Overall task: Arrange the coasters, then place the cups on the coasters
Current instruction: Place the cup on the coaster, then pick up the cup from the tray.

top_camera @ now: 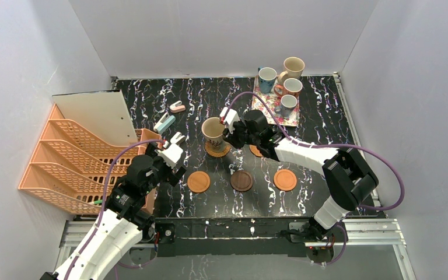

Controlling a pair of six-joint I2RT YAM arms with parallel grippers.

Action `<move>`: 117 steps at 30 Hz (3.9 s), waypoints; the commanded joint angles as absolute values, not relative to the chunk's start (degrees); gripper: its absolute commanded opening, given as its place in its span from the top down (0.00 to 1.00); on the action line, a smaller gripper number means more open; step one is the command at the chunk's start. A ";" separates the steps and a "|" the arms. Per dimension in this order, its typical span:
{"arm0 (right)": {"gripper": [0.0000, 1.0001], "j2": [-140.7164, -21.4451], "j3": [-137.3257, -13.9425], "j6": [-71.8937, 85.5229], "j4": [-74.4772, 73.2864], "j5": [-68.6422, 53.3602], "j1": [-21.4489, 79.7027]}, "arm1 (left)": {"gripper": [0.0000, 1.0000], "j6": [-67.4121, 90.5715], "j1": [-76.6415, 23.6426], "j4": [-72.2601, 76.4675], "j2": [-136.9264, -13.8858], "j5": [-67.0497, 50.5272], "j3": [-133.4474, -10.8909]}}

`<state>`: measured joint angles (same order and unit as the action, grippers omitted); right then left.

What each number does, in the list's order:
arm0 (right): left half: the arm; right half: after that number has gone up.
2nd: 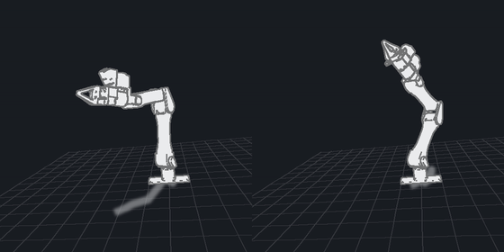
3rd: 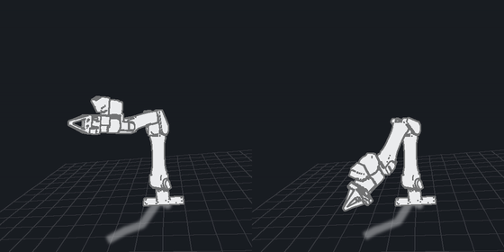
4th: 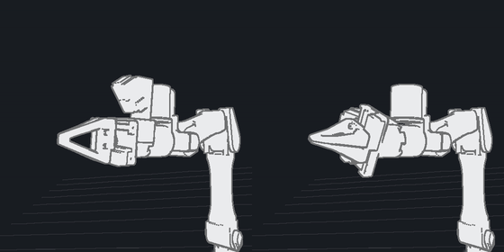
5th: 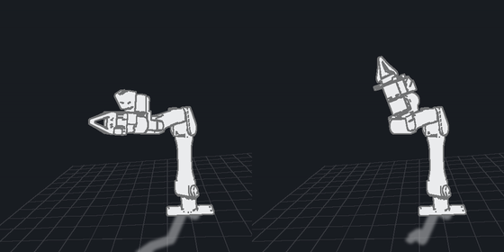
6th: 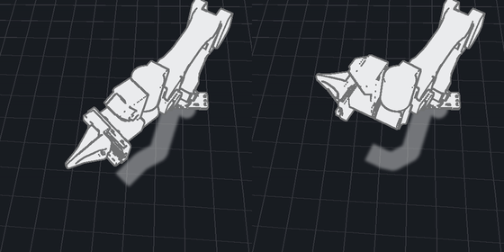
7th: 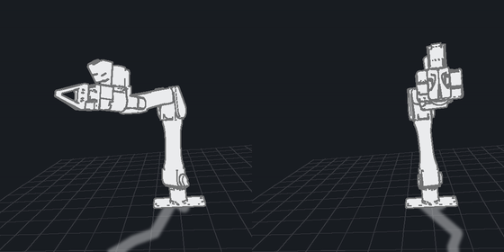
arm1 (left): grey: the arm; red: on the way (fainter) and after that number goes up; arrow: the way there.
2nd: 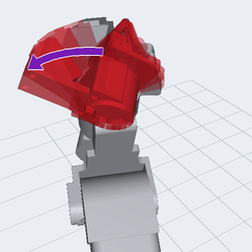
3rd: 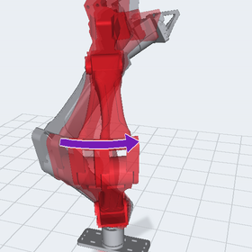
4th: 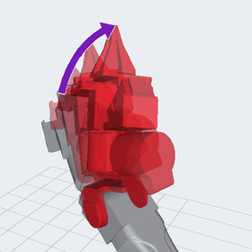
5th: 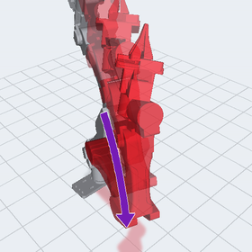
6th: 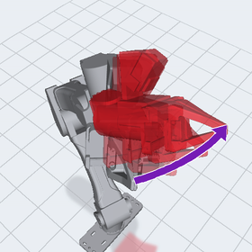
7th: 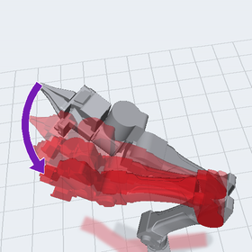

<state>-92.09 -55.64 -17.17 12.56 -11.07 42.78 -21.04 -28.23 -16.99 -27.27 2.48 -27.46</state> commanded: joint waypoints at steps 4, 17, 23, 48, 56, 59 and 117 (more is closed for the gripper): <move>0.65 -88.51 -59.47 -18.46 17.51 -12.74 42.72 | 0.02 -21.45 -27.86 -17.74 -26.81 1.87 -26.99; 0.63 -87.86 -59.51 -18.98 16.97 -12.89 42.76 | 0.02 -21.45 -27.86 -17.79 -26.81 1.84 -27.04; 0.63 -86.67 -59.41 -19.64 16.88 -12.86 42.72 | 0.02 -21.45 -27.86 -17.76 -26.81 1.77 -27.01; 0.11 -80.95 -61.97 -9.12 20.44 0.39 31.88 | 0.02 -21.45 -27.86 -17.78 -26.92 1.76 -27.07; 0.02 -92.44 -75.67 -0.46 14.16 18.92 23.25 | 0.02 -21.53 -27.86 -17.78 -27.11 1.56 -26.98; 0.02 -98.01 -81.32 -0.96 14.45 24.28 22.45 | 0.02 -21.53 -27.85 -17.84 -26.99 1.64 -26.98; 0.04 -134.65 -131.84 8.84 -16.72 30.66 12.76 | 0.02 -21.62 -27.77 -17.72 -27.16 1.93 -26.98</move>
